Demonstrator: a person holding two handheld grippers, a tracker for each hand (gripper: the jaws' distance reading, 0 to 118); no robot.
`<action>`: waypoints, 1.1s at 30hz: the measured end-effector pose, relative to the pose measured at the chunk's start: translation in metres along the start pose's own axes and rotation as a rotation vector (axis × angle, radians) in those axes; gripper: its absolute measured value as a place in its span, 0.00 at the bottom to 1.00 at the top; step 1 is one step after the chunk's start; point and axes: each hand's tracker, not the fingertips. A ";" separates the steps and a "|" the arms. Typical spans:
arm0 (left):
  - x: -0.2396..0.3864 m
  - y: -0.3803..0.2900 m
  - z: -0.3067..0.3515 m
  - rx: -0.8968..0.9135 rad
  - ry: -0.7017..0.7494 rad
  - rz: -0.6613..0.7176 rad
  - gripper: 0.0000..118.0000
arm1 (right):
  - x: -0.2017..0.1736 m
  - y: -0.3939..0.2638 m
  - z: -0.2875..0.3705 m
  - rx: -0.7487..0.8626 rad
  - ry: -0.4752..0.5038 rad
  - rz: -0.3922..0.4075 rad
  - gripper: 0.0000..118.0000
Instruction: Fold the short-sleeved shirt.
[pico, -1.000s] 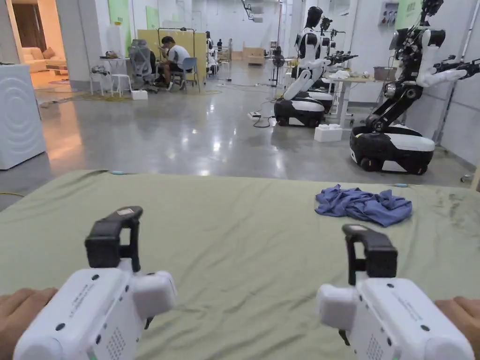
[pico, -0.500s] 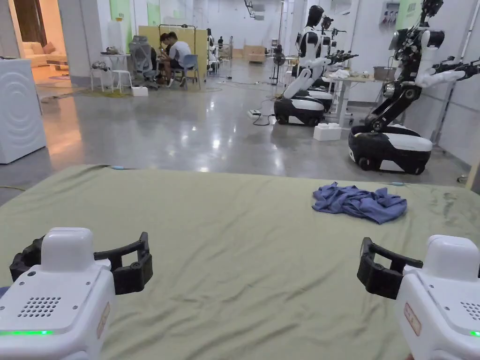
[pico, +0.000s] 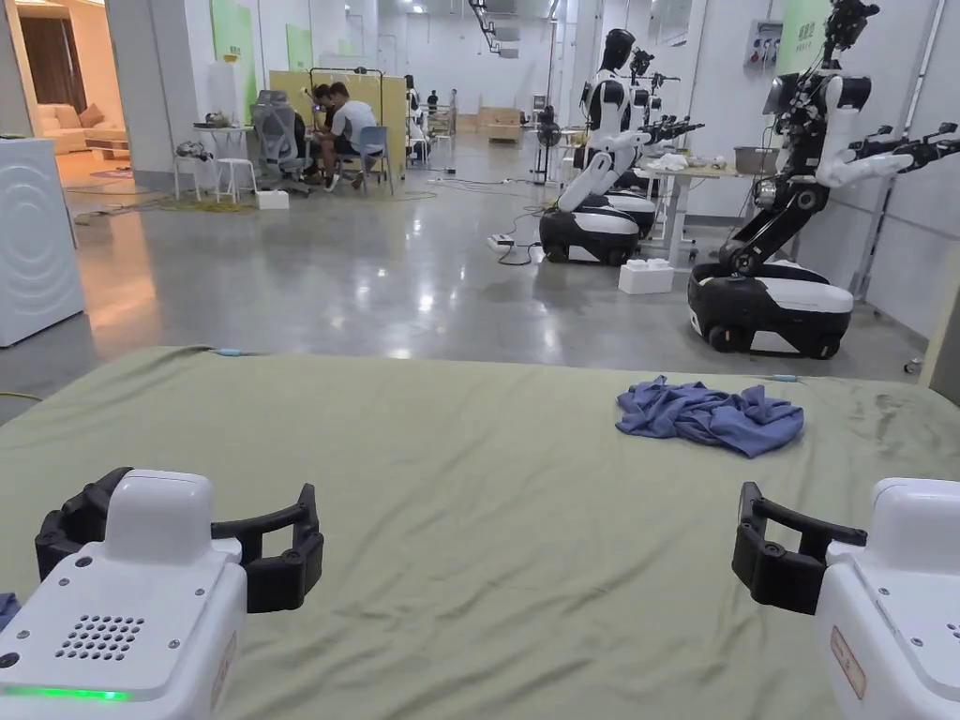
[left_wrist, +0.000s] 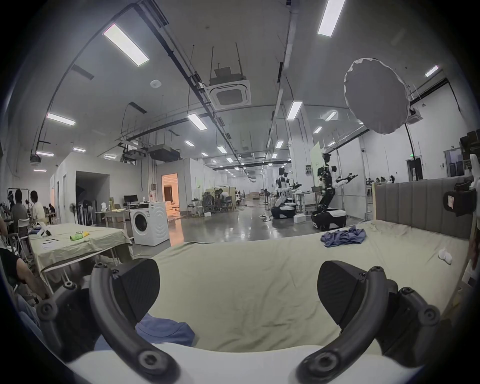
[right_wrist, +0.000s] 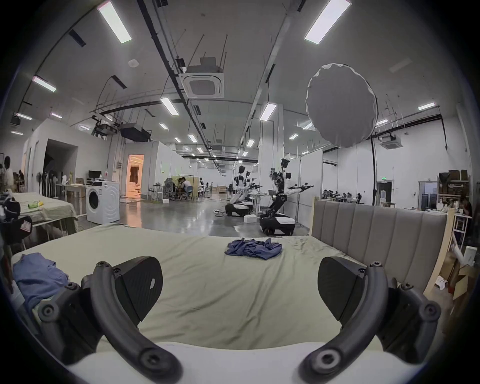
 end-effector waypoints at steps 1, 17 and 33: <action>0.003 0.001 0.000 0.009 0.003 -0.009 1.00 | 0.000 0.000 0.001 -0.002 0.003 -0.004 1.00; -0.002 0.006 0.004 0.018 -0.008 -0.017 1.00 | 0.001 -0.001 0.003 -0.012 0.029 -0.017 1.00; -0.004 0.005 0.005 0.014 0.013 -0.009 1.00 | 0.000 -0.002 0.004 -0.010 0.036 -0.013 1.00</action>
